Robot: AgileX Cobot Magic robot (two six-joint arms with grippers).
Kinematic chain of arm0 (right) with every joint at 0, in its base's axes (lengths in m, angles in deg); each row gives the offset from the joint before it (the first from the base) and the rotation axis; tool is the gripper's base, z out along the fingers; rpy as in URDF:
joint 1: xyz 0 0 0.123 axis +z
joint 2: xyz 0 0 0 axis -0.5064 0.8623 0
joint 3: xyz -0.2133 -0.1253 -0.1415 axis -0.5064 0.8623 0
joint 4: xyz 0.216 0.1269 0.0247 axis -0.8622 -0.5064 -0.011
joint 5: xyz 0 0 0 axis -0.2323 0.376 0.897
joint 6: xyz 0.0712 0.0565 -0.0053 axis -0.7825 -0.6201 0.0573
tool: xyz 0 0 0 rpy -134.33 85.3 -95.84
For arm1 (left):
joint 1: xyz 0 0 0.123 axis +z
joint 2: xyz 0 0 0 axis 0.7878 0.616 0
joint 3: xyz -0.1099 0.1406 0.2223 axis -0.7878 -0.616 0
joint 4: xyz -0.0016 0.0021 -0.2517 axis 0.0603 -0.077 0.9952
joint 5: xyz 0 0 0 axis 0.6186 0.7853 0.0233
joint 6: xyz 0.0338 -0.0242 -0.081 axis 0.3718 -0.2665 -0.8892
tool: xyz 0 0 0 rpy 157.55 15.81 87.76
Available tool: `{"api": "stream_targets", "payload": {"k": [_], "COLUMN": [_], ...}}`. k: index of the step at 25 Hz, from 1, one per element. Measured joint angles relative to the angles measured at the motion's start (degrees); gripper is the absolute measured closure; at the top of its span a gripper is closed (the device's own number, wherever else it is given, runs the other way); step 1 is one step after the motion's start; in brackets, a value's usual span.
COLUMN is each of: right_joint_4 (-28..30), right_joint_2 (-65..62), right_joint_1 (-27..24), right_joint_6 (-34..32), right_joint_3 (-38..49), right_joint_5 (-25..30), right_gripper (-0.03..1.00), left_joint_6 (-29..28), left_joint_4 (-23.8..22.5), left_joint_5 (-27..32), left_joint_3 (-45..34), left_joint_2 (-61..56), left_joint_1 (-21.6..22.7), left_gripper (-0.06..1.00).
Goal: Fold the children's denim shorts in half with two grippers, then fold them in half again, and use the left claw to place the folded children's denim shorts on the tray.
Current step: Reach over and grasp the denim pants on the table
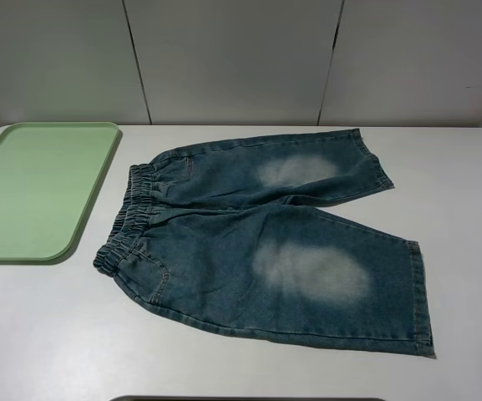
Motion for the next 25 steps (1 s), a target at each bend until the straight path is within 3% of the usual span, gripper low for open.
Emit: {"api": "stream_targets", "payload": {"k": [25], "right_joint_4": [0.00], "right_joint_2": [0.00], "right_joint_1": [0.00], "right_joint_6": [0.00], "right_joint_3": [0.00], "right_joint_5": [0.00], "right_gripper": [0.27], "left_joint_6": [0.00], "left_joint_4": [0.00], "left_joint_5": [0.00], "left_joint_3": [0.00], "left_joint_2": [0.00], "left_joint_1": [0.00], "left_gripper": [-0.05]}}
